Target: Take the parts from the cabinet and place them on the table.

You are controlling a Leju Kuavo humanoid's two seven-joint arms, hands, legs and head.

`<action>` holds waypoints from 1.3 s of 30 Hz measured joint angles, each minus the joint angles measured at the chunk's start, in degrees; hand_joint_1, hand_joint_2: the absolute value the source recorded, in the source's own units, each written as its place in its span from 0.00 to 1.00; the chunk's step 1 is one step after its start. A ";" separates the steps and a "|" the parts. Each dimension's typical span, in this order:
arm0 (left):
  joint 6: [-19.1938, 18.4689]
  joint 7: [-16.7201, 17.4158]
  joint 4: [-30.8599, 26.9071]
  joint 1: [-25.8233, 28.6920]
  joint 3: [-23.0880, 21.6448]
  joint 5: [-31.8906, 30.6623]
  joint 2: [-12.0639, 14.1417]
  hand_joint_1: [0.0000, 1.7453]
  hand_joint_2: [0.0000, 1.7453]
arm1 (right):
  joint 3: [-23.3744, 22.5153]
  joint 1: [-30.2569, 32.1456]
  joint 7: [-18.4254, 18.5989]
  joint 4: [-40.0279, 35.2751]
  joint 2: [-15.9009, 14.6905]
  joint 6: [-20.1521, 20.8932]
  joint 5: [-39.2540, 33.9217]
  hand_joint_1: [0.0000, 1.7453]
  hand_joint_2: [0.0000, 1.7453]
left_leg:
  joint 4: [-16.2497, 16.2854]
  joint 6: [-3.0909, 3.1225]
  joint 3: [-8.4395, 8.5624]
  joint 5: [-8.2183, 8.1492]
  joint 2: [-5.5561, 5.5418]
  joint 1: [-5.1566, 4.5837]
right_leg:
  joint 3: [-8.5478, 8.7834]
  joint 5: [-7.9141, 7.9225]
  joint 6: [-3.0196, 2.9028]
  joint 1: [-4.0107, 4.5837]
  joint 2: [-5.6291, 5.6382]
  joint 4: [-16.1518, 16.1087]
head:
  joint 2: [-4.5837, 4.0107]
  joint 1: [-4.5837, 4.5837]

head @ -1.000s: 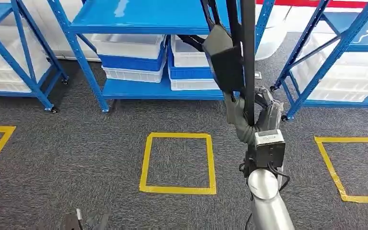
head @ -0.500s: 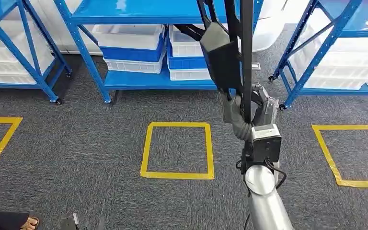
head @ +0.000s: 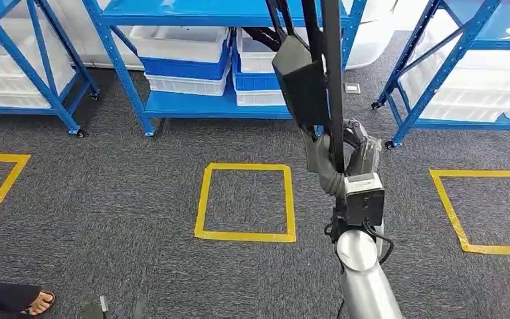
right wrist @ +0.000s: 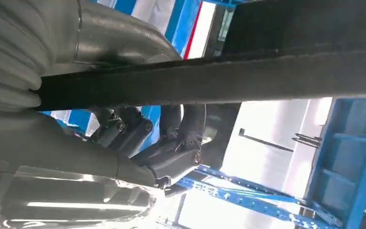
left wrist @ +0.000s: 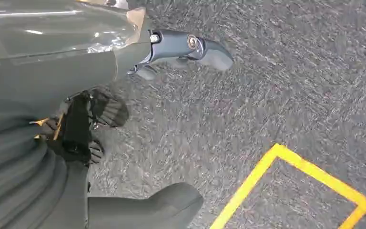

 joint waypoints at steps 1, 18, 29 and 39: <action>0.00 -0.02 0.00 0.00 0.02 -0.09 -0.07 0.00 1.00 | -0.02 0.14 0.02 -0.02 -0.07 -0.02 -0.02 1.00 1.00 | 0.00 0.16 -0.12 0.10 -0.01 -0.20 | -0.03 0.05 0.19 -0.04 -0.02 -0.01 | 0.00 -0.02; 0.07 -0.15 0.00 0.00 0.20 -0.50 -0.46 0.00 1.00 | -0.11 1.13 1.33 -0.50 -0.72 -2.52 3.52 1.00 1.00 | -2.67 2.70 0.01 2.45 -0.27 0.63 | -6.18 -5.46 1.47 -1.26 0.08 12.01 | 0.00 0.11; 1.93 2.43 0.11 0.32 0.35 -1.69 -0.26 0.00 1.00 | -0.15 2.65 1.09 -0.42 -1.40 -2.71 3.76 1.00 1.00 | -1.38 -1.95 -1.97 3.31 -3.64 2.30 | 0.30 -0.54 1.83 -2.77 1.43 0.95 | 0.00 0.00; 12.11 24.03 1.55 1.97 -6.15 -16.57 0.09 0.00 1.00 | 0.00 3.51 1.12 -0.79 -0.92 -2.51 5.33 1.00 1.00 | 8.84 -0.16 -3.94 -3.42 0.39 1.28 | -0.96 0.60 -0.56 -1.05 -2.17 0.80 | 0.00 -0.29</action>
